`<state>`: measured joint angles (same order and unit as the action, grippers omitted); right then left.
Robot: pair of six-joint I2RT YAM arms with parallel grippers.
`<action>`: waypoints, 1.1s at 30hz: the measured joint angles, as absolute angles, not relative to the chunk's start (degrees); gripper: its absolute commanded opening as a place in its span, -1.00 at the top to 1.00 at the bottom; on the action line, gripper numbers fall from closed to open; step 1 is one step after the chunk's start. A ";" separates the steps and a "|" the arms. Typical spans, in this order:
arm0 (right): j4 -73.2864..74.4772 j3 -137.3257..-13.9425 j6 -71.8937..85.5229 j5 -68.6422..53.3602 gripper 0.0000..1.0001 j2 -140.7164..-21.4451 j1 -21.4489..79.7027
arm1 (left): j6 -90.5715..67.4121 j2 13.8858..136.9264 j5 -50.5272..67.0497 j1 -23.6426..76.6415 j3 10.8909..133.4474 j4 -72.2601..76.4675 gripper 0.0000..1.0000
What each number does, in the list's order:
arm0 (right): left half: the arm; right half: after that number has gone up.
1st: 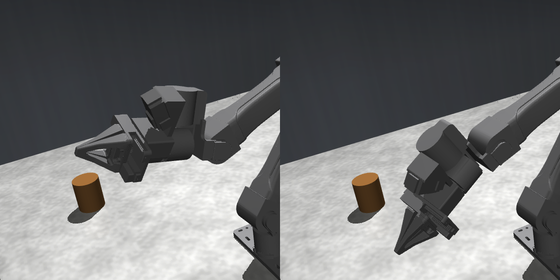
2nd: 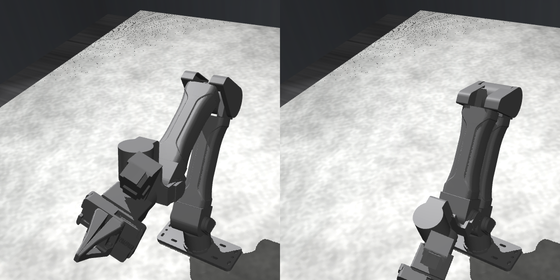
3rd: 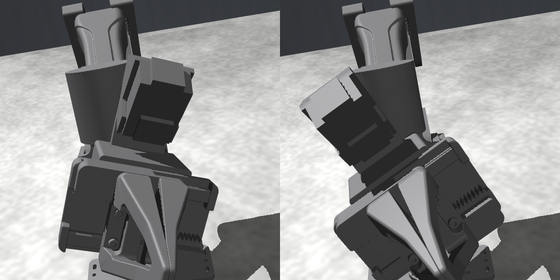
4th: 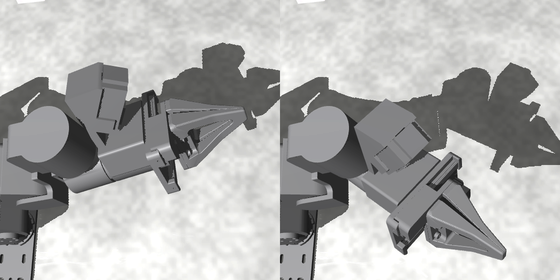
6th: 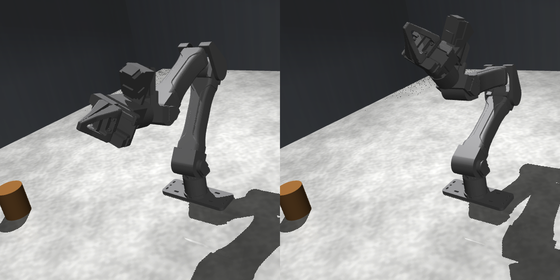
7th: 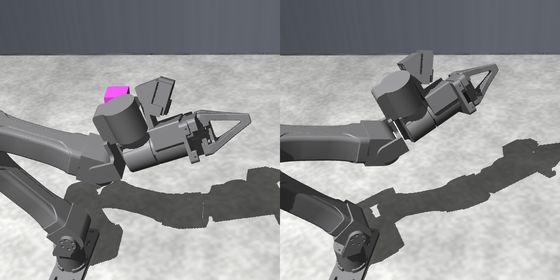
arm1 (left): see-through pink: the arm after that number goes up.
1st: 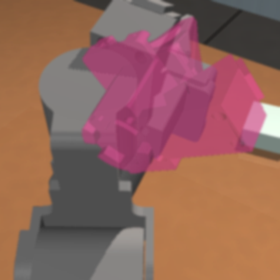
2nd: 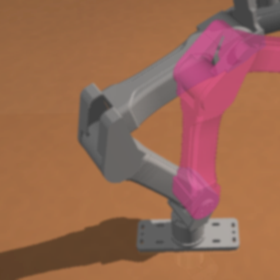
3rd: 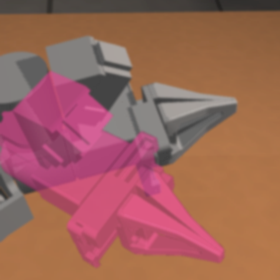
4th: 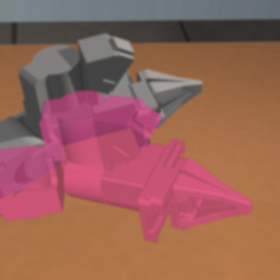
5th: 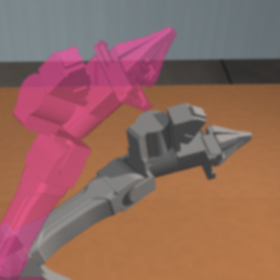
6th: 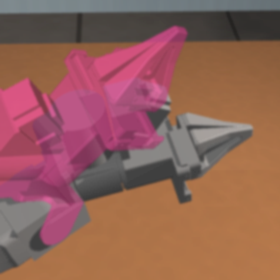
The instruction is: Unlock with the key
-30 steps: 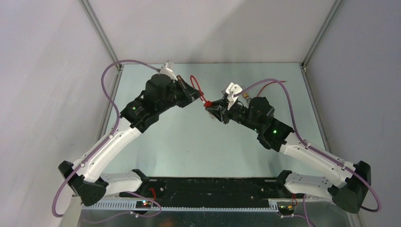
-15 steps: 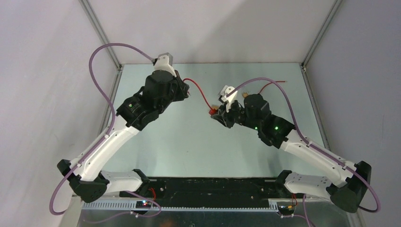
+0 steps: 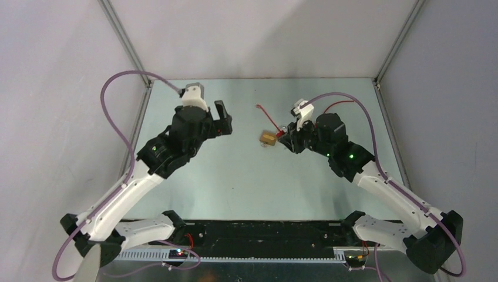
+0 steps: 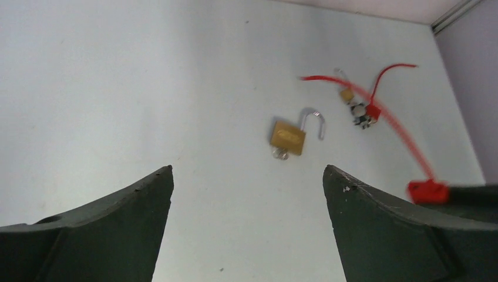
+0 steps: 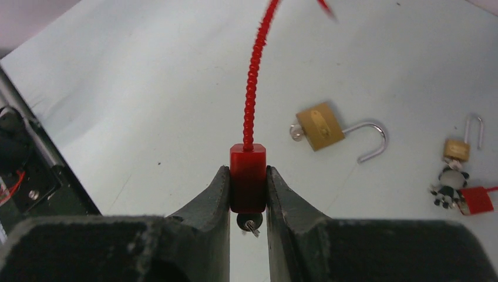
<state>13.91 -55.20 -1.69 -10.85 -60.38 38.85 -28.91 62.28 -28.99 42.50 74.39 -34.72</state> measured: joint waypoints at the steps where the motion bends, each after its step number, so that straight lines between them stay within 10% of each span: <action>1: 13.98 -55.09 -0.89 -10.96 1.00 -60.31 37.52 | -28.88 60.49 -29.23 42.48 72.07 -34.70 -0.99; 22: -10.46 -43.88 27.62 -14.90 1.00 -80.84 16.03 | -27.99 22.13 -43.86 42.28 41.87 -34.52 -0.99; 33: -15.18 -34.87 38.15 -18.17 -0.07 -88.51 11.53 | -27.94 20.91 -46.61 42.28 38.76 -34.87 -0.99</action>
<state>-15.18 -34.87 38.15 -18.17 -88.51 11.53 -27.94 20.91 -46.61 42.28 38.76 -34.87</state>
